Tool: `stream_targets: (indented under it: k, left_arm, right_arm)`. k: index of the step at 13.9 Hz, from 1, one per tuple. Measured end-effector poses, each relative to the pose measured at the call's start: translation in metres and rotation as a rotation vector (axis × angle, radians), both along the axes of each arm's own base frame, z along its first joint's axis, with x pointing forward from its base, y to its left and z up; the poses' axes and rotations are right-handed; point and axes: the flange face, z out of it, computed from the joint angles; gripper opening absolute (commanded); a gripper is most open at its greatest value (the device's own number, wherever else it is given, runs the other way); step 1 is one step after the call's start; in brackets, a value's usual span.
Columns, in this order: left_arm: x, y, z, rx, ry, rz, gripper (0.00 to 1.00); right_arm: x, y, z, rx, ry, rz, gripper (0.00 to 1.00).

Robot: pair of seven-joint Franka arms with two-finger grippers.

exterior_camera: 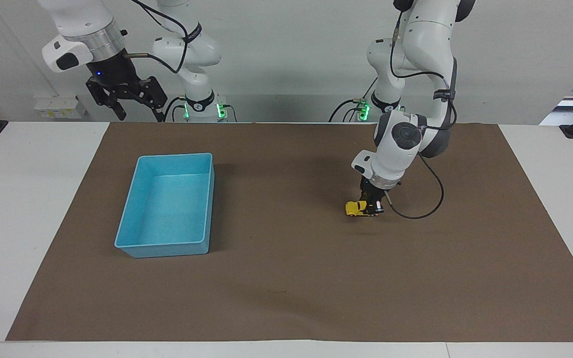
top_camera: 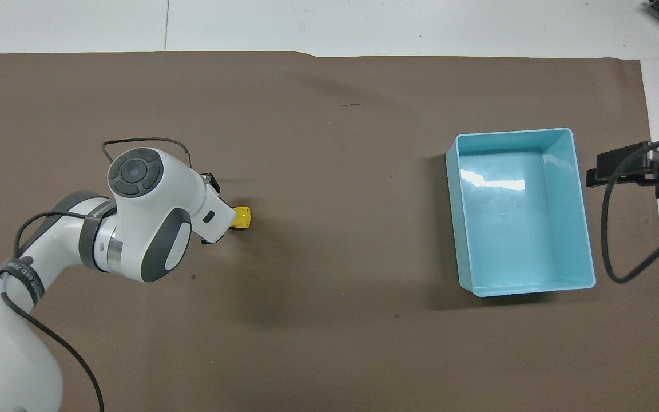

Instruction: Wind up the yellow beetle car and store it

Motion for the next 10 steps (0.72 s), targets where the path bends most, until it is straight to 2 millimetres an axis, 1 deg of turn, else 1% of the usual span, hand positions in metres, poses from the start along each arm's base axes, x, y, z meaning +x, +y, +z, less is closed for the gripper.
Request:
stream_targets:
  k: [2, 4, 6, 8, 10]
  left_arm:
    - [0.008, 0.012, -0.002, -0.001, -0.009, 0.019, 1.0]
    - [0.016, 0.016, 0.015, -0.006, -0.032, 0.073, 1.0]
    - [0.024, 0.027, 0.04, -0.011, -0.048, 0.212, 1.0]
    - [0.035, 0.048, 0.063, -0.016, -0.052, 0.404, 1.0]
    - [0.045, 0.072, 0.08, -0.012, -0.029, 0.63, 1.0]
  right_arm:
    - [0.0, 0.0, 0.0, 0.0, 0.0, 0.0, 1.0]
    - [0.0, 0.0, 0.0, 0.0, 0.0, 0.0, 1.0]
    - [0.0, 0.0, 0.0, 0.0, 0.0, 0.0, 1.0]
    - [0.0, 0.0, 0.0, 0.0, 0.0, 0.0, 1.0]
    - [0.0, 0.0, 0.0, 0.0, 0.0, 0.0, 1.0]
